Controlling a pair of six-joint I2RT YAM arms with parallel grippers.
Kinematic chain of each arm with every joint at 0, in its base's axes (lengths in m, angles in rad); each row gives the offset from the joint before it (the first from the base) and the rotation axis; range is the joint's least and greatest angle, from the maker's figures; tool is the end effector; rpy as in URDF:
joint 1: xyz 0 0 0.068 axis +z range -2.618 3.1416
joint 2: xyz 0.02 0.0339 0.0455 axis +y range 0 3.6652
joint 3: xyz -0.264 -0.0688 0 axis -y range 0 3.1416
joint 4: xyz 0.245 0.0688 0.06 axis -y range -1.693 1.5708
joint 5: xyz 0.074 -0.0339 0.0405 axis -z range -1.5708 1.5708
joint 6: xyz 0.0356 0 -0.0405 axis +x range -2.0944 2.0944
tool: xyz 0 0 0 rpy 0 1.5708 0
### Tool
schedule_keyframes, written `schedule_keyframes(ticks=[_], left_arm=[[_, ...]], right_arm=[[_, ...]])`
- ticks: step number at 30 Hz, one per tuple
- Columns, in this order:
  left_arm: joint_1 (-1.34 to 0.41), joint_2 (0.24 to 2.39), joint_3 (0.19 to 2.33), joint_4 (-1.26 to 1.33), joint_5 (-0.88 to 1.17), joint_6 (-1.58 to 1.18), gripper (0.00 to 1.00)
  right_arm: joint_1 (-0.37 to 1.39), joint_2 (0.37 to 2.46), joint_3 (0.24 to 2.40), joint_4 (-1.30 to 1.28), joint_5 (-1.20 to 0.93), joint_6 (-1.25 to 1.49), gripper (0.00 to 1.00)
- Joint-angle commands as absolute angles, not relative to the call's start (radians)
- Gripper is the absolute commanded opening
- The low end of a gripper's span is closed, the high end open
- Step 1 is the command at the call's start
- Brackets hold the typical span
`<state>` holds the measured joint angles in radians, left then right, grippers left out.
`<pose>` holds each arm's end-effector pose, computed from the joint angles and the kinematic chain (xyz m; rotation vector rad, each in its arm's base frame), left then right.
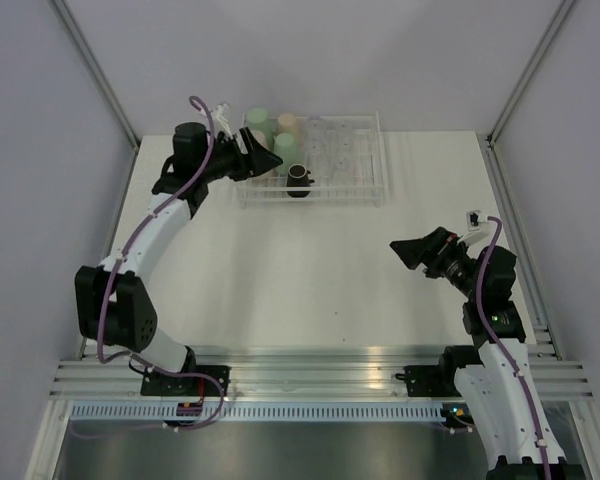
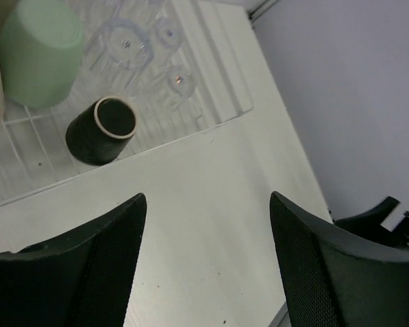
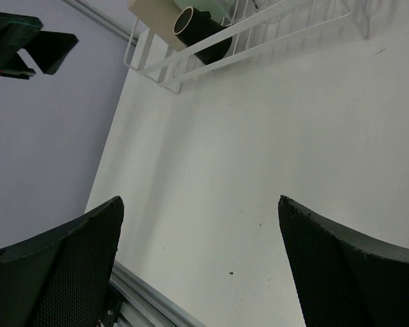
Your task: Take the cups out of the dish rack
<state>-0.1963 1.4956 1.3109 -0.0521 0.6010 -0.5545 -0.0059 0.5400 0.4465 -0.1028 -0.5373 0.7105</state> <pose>0.3418 -0.0885 0.3665 0.1142 1.8942 -1.0637 0.1458 0.0174 0.2657 0.2501 1.8281 0.9747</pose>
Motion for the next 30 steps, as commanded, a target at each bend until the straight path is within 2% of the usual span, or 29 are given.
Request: schedule_keyframes(ticks=[1,3,8,9,13,18,30], left_arm=[[-0.264,1.577,1.385,-0.182,0.409,-0.428,0.79],[-0.299,1.606,1.397,-0.184,0.301,-0.394,0.85],[-0.353,1.652,1.43,-0.17,0.034,-0.39,0.91],[-0.374,1.657,1.442,-0.169,-0.079,-0.382,0.99],[-0.443,1.725,1.509,-0.17,-0.254,-0.281,1.0],[-0.512,1.844,1.624,-0.204,-0.291,-0.147,1.0],[-0.517,2.054,1.789,-0.316,-0.25,-0.106,1.0]], right_arm=[[-0.006,0.549,0.443,-0.113,-0.549,0.69,0.98],[-0.006,0.546,0.445,-0.124,-0.546,0.683,0.98],[-0.006,0.552,0.446,-0.138,-0.549,0.672,0.98],[-0.006,0.555,0.448,-0.141,-0.555,0.67,0.98],[-0.006,0.543,0.449,-0.175,-0.551,0.647,0.98],[-0.006,0.541,0.446,-0.179,-0.548,0.646,0.98],[-0.006,0.526,0.449,-0.225,-0.54,0.623,0.98]])
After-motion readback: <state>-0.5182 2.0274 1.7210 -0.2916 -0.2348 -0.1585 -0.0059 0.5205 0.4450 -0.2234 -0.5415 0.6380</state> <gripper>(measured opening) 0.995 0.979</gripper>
